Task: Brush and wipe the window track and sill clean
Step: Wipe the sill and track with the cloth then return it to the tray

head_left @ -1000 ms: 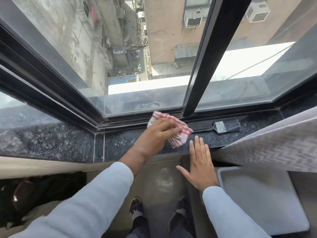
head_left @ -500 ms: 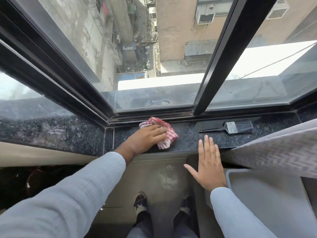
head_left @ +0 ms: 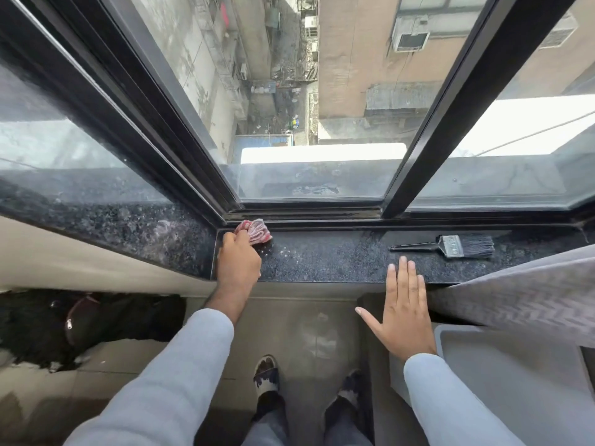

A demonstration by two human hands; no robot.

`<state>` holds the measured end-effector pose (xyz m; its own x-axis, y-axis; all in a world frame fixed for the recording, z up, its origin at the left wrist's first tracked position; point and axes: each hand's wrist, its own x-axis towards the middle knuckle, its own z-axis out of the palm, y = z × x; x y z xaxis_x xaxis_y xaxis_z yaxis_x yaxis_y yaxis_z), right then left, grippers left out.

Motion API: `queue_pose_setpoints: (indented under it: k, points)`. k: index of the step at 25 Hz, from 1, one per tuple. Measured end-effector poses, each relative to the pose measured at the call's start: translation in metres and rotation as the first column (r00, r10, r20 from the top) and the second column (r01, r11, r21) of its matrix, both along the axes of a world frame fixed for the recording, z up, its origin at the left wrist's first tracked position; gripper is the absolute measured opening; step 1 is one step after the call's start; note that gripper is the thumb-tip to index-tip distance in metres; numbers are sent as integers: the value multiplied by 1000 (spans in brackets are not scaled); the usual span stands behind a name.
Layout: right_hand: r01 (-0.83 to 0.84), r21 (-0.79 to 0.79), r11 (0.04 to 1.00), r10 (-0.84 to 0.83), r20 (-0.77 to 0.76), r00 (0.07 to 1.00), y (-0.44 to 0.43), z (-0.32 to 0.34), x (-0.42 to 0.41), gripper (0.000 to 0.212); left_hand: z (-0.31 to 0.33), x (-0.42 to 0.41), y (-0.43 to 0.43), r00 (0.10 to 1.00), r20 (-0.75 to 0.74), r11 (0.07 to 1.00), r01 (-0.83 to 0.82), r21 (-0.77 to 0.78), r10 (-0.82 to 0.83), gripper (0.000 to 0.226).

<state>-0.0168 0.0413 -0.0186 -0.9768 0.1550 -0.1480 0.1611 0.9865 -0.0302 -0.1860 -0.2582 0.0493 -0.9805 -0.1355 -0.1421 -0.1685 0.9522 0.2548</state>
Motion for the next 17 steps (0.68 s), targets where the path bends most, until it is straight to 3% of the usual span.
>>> queue_pose_setpoints:
  k: [3,8,12,15,17]
  points:
    - [7,-5,1000,-7,7,1000,2,-1,-1,114,-7,10,42,994,2,991,110,73,-111,43]
    - [-13,-29,1000,13,-2,1000,6,-2,-3,113,-12,20,80,914,-3,914,405,25,-406,41]
    - [-15,-38,999,15,11,1000,6,0,-3,106,-16,58,81,722,-54,721,692,44,-690,26]
    - [-13,-64,998,14,15,1000,6,7,-6,100,-24,103,72,511,83,516,854,67,-856,16]
    - [-29,-79,996,31,18,999,9,14,-2,97,-25,121,64,490,132,503,858,104,-862,20]
